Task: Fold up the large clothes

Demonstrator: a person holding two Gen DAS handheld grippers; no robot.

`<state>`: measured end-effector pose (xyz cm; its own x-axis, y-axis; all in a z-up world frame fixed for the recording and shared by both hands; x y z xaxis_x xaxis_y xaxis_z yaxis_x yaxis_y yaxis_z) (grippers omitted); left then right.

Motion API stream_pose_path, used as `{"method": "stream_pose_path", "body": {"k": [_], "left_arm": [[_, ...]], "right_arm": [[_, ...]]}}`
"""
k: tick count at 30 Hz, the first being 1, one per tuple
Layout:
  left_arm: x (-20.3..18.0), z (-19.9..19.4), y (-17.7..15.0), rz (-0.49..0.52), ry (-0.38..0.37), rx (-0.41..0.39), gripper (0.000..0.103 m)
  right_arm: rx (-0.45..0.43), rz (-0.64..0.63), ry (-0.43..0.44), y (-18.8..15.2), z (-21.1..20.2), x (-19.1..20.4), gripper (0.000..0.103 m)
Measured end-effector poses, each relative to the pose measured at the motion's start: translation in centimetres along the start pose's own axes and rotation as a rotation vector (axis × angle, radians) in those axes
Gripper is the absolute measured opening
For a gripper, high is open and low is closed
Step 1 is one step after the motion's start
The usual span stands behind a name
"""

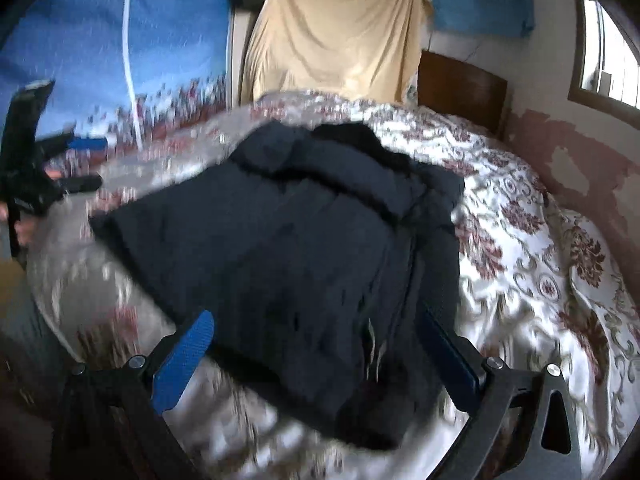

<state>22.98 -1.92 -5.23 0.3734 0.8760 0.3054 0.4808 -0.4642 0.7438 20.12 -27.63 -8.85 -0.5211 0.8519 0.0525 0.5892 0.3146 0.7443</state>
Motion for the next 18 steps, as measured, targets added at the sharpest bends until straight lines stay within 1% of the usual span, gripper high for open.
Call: {"method": "stream_pose_path", "body": {"k": [2, 4, 6, 9, 11, 14, 17, 18], "left_arm": [[0.2, 0.6, -2.0, 0.034, 0.029, 0.033, 0.101], [0.3, 1.6, -4.1, 0.074, 0.076, 0.071, 0.101], [0.6, 2.5, -5.6, 0.089, 0.103, 0.104, 0.101], [0.9, 3.8, -7.5, 0.095, 0.125, 0.152, 0.101], [1.1, 4.8, -8.5, 0.105, 0.143, 0.180, 0.101], [1.6, 5.6, -9.5, 0.103, 0.147, 0.203, 0.102], [2.8, 5.9, -9.6, 0.100, 0.207, 0.210, 0.102], [3.2, 6.0, -9.6, 0.103, 0.243, 0.210, 0.102]], "right_arm": [[0.040, -0.015, -0.013, -1.9, 0.4, 0.2, 0.103], [0.078, -0.028, -0.034, -3.5, 1.1, 0.1, 0.103], [0.117, -0.054, -0.060, -4.7, 1.9, 0.1, 0.103], [0.165, -0.108, -0.109, -6.0, 3.2, 0.1, 0.103], [0.187, -0.140, -0.144, -6.6, 3.8, 0.0, 0.103], [0.213, -0.197, -0.226, -7.1, 4.7, -0.5, 0.103], [0.205, -0.231, -0.306, -7.0, 5.2, -1.2, 0.103], [0.204, -0.237, -0.327, -7.0, 5.2, -1.5, 0.103]]}}
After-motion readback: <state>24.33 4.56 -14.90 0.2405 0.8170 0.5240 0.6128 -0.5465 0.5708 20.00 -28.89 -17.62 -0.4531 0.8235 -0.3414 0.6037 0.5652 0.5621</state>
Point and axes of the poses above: each gripper's, at about its wrist camera, not at the fingertips, and z roughly the way its jaws point, x to its left, y to its top, the point moved 9 cm from there along z, roughly the way its jaws point, and after that the axes turned 10 degrees about y, right-handed, at the moved point
